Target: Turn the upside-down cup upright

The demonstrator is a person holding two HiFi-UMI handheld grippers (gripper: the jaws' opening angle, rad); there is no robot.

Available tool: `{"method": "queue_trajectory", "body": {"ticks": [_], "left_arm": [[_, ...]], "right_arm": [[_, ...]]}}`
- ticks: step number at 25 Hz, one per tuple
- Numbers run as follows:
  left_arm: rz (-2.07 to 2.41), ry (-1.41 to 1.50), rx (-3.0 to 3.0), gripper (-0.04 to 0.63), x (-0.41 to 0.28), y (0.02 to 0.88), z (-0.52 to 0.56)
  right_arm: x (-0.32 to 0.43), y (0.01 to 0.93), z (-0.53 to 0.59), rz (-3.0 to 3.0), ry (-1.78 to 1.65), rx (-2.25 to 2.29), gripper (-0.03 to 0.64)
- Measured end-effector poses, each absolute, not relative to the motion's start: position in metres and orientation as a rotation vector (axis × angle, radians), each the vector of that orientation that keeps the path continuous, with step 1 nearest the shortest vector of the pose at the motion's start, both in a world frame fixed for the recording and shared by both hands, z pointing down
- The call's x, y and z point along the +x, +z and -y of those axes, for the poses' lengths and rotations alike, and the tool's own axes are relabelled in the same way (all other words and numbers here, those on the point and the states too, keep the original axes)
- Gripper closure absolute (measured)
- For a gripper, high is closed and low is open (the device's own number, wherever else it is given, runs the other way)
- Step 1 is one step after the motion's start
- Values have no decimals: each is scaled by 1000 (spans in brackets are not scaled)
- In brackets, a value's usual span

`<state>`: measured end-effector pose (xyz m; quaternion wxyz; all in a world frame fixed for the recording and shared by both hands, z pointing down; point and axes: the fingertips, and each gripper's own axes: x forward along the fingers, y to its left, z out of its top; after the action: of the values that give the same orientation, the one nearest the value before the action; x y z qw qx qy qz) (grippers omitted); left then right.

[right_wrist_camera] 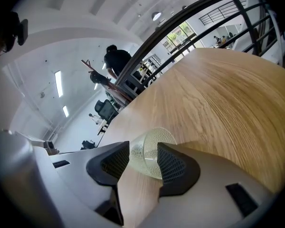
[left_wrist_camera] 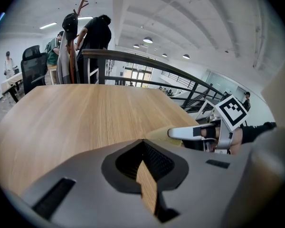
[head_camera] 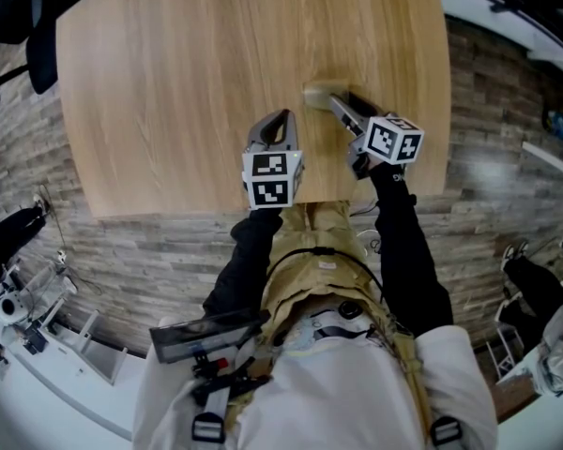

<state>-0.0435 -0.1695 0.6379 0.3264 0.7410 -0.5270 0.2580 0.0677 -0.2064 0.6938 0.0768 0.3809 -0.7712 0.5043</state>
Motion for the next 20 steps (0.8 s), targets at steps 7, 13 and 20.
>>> {"method": "queue_trajectory", "body": {"ticks": [7,13,20], "left_arm": [[1384,671,1953,595,-40,635,168],[1406,630,1993,595,-40,611,175],[1472,500,2098,595,-36,540,190]], "right_arm": [[75,681,205,2339,1453,1163,420],[102,645,207,2367,1255,1285,416],[118,527,214,2468,673,1469,574]]}}
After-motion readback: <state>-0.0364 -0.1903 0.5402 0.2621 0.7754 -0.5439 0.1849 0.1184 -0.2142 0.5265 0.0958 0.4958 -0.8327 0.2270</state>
